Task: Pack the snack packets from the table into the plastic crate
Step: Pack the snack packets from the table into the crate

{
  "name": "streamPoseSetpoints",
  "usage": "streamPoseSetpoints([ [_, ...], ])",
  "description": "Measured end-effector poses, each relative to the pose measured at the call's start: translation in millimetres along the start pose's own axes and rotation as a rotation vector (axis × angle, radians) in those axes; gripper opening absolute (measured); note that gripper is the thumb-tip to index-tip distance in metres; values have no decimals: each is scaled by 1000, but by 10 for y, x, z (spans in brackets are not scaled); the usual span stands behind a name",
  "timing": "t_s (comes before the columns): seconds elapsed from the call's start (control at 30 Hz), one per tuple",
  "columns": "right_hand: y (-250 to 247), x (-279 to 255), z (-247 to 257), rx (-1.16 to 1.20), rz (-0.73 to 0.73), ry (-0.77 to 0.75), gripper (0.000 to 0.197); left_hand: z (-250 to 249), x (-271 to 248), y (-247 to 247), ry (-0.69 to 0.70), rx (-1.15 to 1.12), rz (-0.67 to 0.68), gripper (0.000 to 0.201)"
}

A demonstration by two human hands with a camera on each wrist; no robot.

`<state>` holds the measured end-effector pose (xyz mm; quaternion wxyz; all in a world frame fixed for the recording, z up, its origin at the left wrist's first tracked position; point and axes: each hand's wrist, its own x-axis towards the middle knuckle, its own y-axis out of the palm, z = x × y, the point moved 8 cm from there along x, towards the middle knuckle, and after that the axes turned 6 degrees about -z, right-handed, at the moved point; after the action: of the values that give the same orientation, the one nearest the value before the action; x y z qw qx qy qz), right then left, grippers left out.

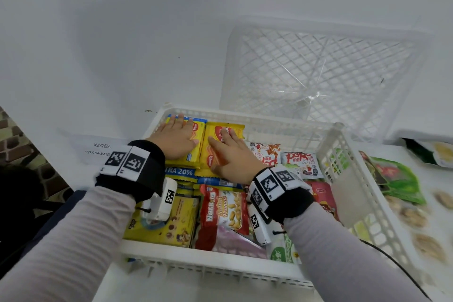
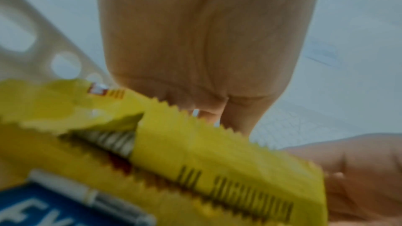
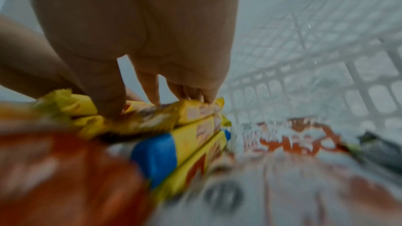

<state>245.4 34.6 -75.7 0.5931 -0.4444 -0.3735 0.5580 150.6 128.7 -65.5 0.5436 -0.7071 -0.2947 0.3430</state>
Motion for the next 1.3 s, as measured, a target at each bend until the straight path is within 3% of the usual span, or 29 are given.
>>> streamPoseSetpoints([
  [0.1,-225,-56,-10,231,-75,24,64,-57,-96,-155,25,-183,-34,53],
  [0.23,-842,-282,-351,609,-322,75,42,-301,-344,-544,124,-370,-209,43],
  [0.33,-1091,-522,-808,656,-416,224,38,-640,-584,-662,266,-311,-131,38],
  [0.5,-691,-843,-1329,268,-40,582,34,-1158,-904,-213,421,86,254,39],
  [0.63,-448,-904,-1447,56,96,678,22,-1250,-892,146,405,401,303,35],
  [0.7,-389,-904,-1538,26,101,704,30,-1244,-883,217,384,450,307,31],
  [0.87,-341,-947,-1637,-25,87,746,38,-1185,-864,291,389,418,373,49],
  [1.0,-323,-970,-1700,33,102,794,42,-1163,-882,326,413,314,433,45],
  [1.17,-214,-946,-1691,334,131,799,40,-1148,-884,180,437,233,367,37],
  [1.23,-193,-974,-1631,459,139,792,28,-1160,-873,81,454,164,334,35],
  [1.3,-181,-1001,-1617,544,129,788,27,-1205,-848,-43,477,45,295,33],
])
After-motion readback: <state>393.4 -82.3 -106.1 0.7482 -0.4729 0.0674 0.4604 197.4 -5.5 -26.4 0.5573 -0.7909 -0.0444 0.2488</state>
